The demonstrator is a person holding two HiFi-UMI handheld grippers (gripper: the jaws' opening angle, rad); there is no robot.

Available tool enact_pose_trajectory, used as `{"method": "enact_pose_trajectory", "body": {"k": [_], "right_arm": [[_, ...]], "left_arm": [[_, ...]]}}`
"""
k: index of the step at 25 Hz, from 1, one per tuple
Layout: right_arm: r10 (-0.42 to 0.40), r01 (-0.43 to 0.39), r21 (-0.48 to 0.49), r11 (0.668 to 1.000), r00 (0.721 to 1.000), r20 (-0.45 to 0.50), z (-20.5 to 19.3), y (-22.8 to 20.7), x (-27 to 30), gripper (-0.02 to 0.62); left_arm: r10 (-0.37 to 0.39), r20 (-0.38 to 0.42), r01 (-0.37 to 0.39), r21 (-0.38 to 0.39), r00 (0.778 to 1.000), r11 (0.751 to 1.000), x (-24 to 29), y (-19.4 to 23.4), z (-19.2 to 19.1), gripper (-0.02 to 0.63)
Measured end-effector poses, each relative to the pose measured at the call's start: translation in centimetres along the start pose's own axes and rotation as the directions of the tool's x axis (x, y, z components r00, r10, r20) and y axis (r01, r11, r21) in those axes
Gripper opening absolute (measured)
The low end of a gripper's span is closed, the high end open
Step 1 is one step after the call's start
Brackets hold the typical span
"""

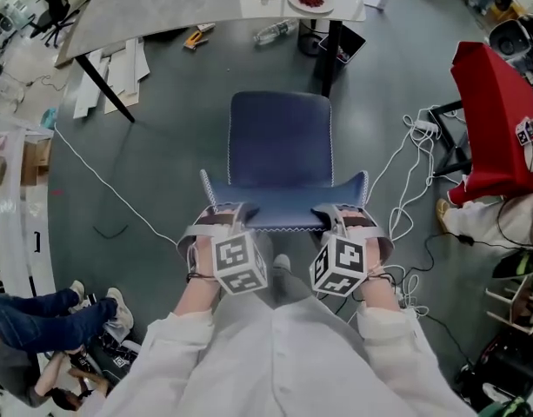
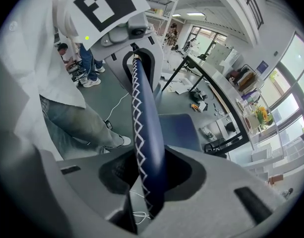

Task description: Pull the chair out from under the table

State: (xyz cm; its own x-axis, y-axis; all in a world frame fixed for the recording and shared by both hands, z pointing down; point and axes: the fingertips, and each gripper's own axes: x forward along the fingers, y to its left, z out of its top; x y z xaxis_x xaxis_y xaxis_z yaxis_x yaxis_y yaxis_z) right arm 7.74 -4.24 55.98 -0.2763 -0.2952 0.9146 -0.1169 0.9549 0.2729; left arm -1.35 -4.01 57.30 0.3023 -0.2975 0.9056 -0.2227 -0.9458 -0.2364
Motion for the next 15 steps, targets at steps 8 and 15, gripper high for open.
{"method": "enact_pose_trajectory", "body": {"k": [8, 15], "right_arm": [[0.005, -0.004, -0.045, 0.999, 1.0, 0.012, -1.7, 6.0, -2.1, 0.11], [0.019, -0.018, -0.059, 0.998, 1.0, 0.015, -2.7, 9.9, -3.3, 0.11]], "left_arm": [[0.017, -0.015, -0.018, -0.04, 1.0, 0.999, -1.3, -6.6, 0.3, 0.115], [0.011, -0.021, -0.012, -0.068, 1.0, 0.998, -2.0, -10.9, 0.5, 0.115]]}}
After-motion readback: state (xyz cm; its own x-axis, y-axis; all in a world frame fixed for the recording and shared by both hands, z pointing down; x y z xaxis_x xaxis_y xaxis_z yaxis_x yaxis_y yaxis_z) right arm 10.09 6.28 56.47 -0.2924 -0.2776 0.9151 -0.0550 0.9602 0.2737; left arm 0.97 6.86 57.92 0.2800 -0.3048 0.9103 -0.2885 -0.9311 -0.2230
